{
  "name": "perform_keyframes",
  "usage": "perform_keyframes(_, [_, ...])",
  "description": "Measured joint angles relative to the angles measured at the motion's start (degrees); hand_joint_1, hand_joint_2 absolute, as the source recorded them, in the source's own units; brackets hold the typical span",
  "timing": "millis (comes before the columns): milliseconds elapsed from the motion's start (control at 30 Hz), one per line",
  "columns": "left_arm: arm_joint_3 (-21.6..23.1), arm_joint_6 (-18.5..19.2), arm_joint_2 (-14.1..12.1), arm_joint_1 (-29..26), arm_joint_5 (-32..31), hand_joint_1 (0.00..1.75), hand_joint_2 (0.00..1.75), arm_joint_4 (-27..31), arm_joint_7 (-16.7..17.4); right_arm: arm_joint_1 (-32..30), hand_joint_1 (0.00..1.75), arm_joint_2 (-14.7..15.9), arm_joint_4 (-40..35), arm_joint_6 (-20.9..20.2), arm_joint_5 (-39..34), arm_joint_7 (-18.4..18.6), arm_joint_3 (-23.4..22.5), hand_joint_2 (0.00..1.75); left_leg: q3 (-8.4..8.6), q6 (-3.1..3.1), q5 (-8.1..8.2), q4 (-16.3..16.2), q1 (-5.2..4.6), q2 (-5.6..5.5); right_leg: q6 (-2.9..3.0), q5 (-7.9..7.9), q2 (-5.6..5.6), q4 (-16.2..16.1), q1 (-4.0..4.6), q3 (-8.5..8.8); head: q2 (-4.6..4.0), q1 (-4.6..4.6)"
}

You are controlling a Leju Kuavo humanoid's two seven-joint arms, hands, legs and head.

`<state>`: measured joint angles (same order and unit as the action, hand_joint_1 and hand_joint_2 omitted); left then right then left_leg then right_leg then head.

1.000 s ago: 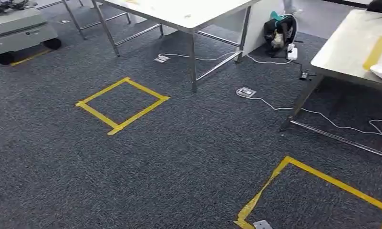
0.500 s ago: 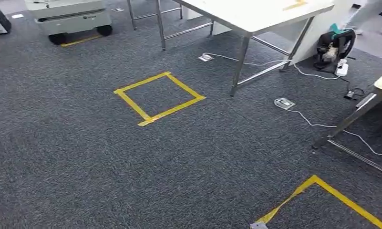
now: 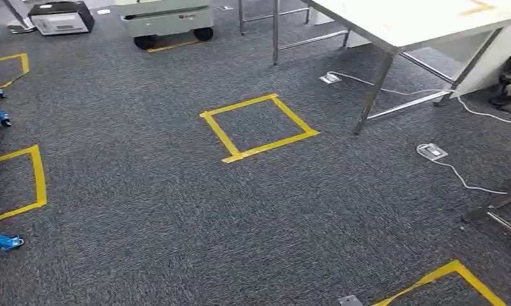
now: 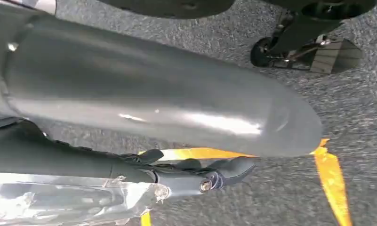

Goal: Take the parts from the cabinet and place them on the table.

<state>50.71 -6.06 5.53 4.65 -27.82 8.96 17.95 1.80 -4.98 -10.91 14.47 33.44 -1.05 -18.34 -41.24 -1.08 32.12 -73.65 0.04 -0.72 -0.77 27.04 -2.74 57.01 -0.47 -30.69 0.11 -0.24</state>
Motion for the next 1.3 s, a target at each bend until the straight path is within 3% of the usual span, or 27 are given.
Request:
perform_keyframes(67, [0.0,0.1,0.0,0.0,0.1,0.00,0.00,0.0,0.0,0.2,0.00,0.0,0.0,0.0,0.0,0.0,0.0,0.00,4.58,0.23,-5.11,8.7,-0.01,1.17,-0.25,0.26,-1.48,0.0,-0.01,0.42,0.00,0.02])
perform_keyframes(100, [0.0,0.1,0.0,0.0,0.1,0.00,0.00,0.0,0.0,0.2,0.00,0.0,0.0,0.0,0.0,0.0,0.0,0.00,7.52,0.40,-7.04,13.9,-0.08,3.57,-0.53,0.45,-2.03,0.0,0.01,0.75,0.00,-0.04])
perform_keyframes(133, [0.0,0.1,0.0,0.0,0.3,0.00,0.00,0.0,-0.1,0.1,0.00,0.0,0.0,0.0,0.0,0.0,0.0,0.00,8.99,0.21,-6.60,16.9,-0.61,6.48,-1.00,0.87,-2.56,0.3,0.58,0.86,0.00,-0.04])
perform_keyframes(167, [0.0,0.0,0.0,0.1,0.3,0.00,0.00,0.0,-0.1,0.1,0.00,0.0,0.0,0.0,0.0,-0.1,0.0,0.00,8.93,0.89,-6.56,17.0,-0.53,5.35,-1.30,1.11,-3.12,0.2,0.65,0.73,0.00,0.11])
perform_keyframes(267, [0.0,-0.1,0.0,-0.3,0.4,0.00,0.00,0.0,-0.2,0.4,0.00,0.0,0.0,0.0,0.1,-0.1,0.0,0.00,8.73,1.69,-6.42,17.2,-0.79,3.06,-2.08,1.58,-5.29,-0.1,0.48,1.83,0.00,0.13])
perform_keyframes(300, [0.0,-0.2,0.0,-0.5,0.4,0.00,0.00,0.0,-0.2,0.5,0.00,0.0,-0.1,0.0,0.2,-0.1,0.0,0.00,9.03,2.10,-6.70,17.5,-0.32,2.38,-2.63,2.03,-3.62,0.6,0.08,1.41,0.00,0.04])
perform_keyframes(333, [0.0,-0.3,-0.1,-0.4,0.5,0.00,0.00,0.0,-0.2,0.6,0.00,0.0,-0.1,0.0,0.2,-0.2,-0.1,0.00,9.05,2.42,-6.74,17.5,-0.21,1.82,-2.84,3.57,-0.04,3.0,0.08,0.43,0.00,0.55])
perform_keyframes(367, [0.0,-0.3,0.0,-0.3,0.5,0.00,0.00,0.0,-0.3,0.5,0.00,0.0,-0.1,0.0,0.2,-0.2,-0.1,0.00,9.01,2.70,-6.78,17.5,-0.17,1.15,-2.95,5.91,1.71,7.5,0.01,-1.78,0.00,0.68])
perform_keyframes(433, [0.0,-0.4,0.1,-0.2,0.4,0.00,0.00,0.0,-0.4,0.2,0.00,0.0,-0.1,0.0,0.2,-0.1,-0.4,0.00,9.03,2.87,-6.69,17.5,-0.19,-0.48,-3.12,9.76,2.57,17.3,0.00,-6.83,0.00,0.85])
perform_keyframes(467, [0.0,-0.4,0.1,-0.3,0.5,0.00,0.00,0.0,-0.4,0.0,0.00,0.0,0.0,0.0,0.2,-0.1,-0.5,0.00,9.09,2.89,-6.66,17.5,-0.19,-1.33,-3.13,9.96,2.61,19.6,0.00,-8.37,0.00,0.85])
perform_keyframes(533, [0.0,-0.4,0.0,-0.4,0.5,0.00,0.00,0.0,-0.4,0.0,0.00,0.0,-0.1,0.0,0.3,-0.1,-0.5,0.00,9.30,2.83,-6.62,17.4,-0.07,-3.18,-3.09,6.01,2.70,15.6,-0.12,-7.44,0.00,0.87])
perform_keyframes(600, [0.0,-0.4,0.0,-0.3,0.4,0.00,0.00,0.0,-0.4,0.1,0.00,0.0,-0.1,0.0,0.4,-0.2,-0.7,0.00,9.69,2.38,-6.41,17.3,0.24,-4.82,-3.26,0.21,4.73,5.0,-0.57,-2.82,0.00,0.90])
perform_keyframes(633, [0.0,-0.4,0.0,-0.3,0.4,0.00,0.00,0.0,-0.4,0.1,0.00,0.0,0.0,0.0,0.5,-0.2,-0.7,0.00,9.68,1.95,-6.29,17.3,0.13,-5.52,-3.49,-0.09,7.80,1.9,-1.06,-1.52,0.00,0.92])
perform_keyframes(667, [0.0,-0.5,0.0,-0.1,0.3,0.00,0.00,0.0,-0.4,0.1,0.00,0.0,0.0,0.0,0.5,-0.1,-0.9,0.00,9.32,1.55,-6.13,16.8,-0.02,-6.36,-3.03,0.44,8.37,0.8,-1.15,-1.01,0.00,0.90])
perform_keyframes(767, [0.0,-0.6,0.0,-0.4,0.3,0.00,0.00,0.0,-0.4,0.3,0.00,0.0,0.0,0.2,0.5,-0.6,-0.9,0.00,8.84,0.42,-6.80,17.4,0.51,-7.52,-1.75,0.16,6.93,1.1,-0.63,-0.91,0.00,0.92])
perform_keyframes(800, [0.0,-0.7,0.0,-0.5,0.3,0.00,0.00,0.0,-0.5,0.3,0.00,0.0,0.0,0.4,0.5,-0.9,-1.0,0.00,8.68,0.26,-6.43,17.1,0.51,-6.39,-1.21,-0.14,6.30,0.7,-0.83,-0.74,0.00,0.94])
perform_keyframes(833, [0.0,-0.7,0.0,-0.4,0.2,0.00,0.00,0.0,-0.6,0.3,0.00,0.1,0.0,0.6,0.4,-1.1,-1.0,0.00,8.13,0.07,-5.41,15.7,0.17,-2.94,-0.93,-0.21,6.02,0.5,-0.70,-0.60,0.00,0.54])
perform_keyframes(867, [0.0,-0.8,0.0,-0.2,0.2,0.00,0.00,0.0,-0.8,0.2,0.00,0.1,0.0,0.6,0.2,-1.3,-1.2,0.00,6.21,-0.12,-3.15,11.9,0.16,-0.94,-0.54,-0.17,5.46,0.5,-0.51,-0.57,0.00,0.33])
perform_keyframes(933, [0.0,-0.8,0.0,0.0,0.2,0.00,0.00,0.0,-1.0,0.0,0.00,0.1,0.0,0.5,0.1,-1.3,-1.5,0.00,1.20,-0.21,1.07,2.0,0.19,-0.03,-0.23,0.04,4.19,0.6,-0.18,-0.54,0.00,0.39])
perform_keyframes(967, [0.0,-0.8,0.0,0.0,0.2,0.00,0.00,0.0,-1.1,-0.1,0.00,0.1,0.0,0.5,0.0,-1.4,-1.6,0.00,-0.38,-0.20,1.66,-0.9,0.18,-0.04,-0.11,0.13,3.73,0.6,-0.08,-0.52,0.00,0.37])
perform_keyframes(1000, [0.0,-0.8,0.0,-0.1,0.2,0.00,0.00,0.0,-1.2,-0.1,0.00,0.1,0.0,0.5,0.0,-1.4,-1.7,0.00,-0.50,-0.15,0.77,-0.9,0.17,-0.03,-0.06,0.17,3.37,0.6,-0.02,-0.43,0.00,0.37])
perform_keyframes(1033, [0.0,-0.8,0.0,-0.1,0.2,0.00,0.00,0.0,-1.2,0.0,0.00,0.1,0.0,0.5,0.0,-1.4,-1.8,0.00,0.55,-0.02,-1.23,1.3,0.16,-0.03,-0.07,0.26,3.20,0.6,0.00,-0.32,0.00,0.37])
perform_keyframes(1100, [0.0,-0.8,0.0,-0.1,0.2,0.00,0.00,0.0,-1.2,0.2,0.00,0.1,0.0,0.5,0.0,-1.5,-1.9,0.00,5.67,0.37,-6.52,11.1,0.16,0.06,-0.28,0.49,3.07,0.6,0.00,0.15,0.00,0.37])
perform_keyframes(1133, [0.0,-0.8,0.0,-0.2,0.2,0.00,0.00,0.0,-1.2,0.2,0.00,0.1,0.0,0.5,0.0,-1.5,-1.9,0.00,7.90,0.61,-7.51,15.3,0.13,0.53,-0.49,0.62,3.07,0.6,0.01,0.24,0.00,0.33])
perform_keyframes(1200, [0.0,-0.8,0.0,0.0,0.2,0.00,0.00,0.0,-1.2,0.2,0.00,0.1,0.0,0.5,0.0,-1.6,-1.9,0.00,8.57,0.34,-6.91,17.3,0.08,0.46,-0.88,1.02,3.06,1.0,0.54,-0.13,0.00,0.57])
perform_keyframes(1233, [0.0,-0.8,0.1,-0.1,0.2,0.00,0.00,0.0,-1.2,0.1,0.00,0.1,0.0,0.5,0.0,-1.6,-1.9,0.00,8.60,-0.14,-6.77,17.3,0.07,0.36,0.10,1.22,3.02,0.8,0.54,-0.64,0.00,0.50])
perform_keyframes(1300, [0.0,-0.8,0.0,-0.3,0.2,0.00,0.00,0.0,-1.2,0.2,0.00,0.1,0.0,0.5,0.0,-1.6,-1.9,0.00,8.76,0.22,-6.64,17.3,-0.10,0.30,0.08,1.20,2.94,0.5,0.45,-0.24,0.00,0.48])
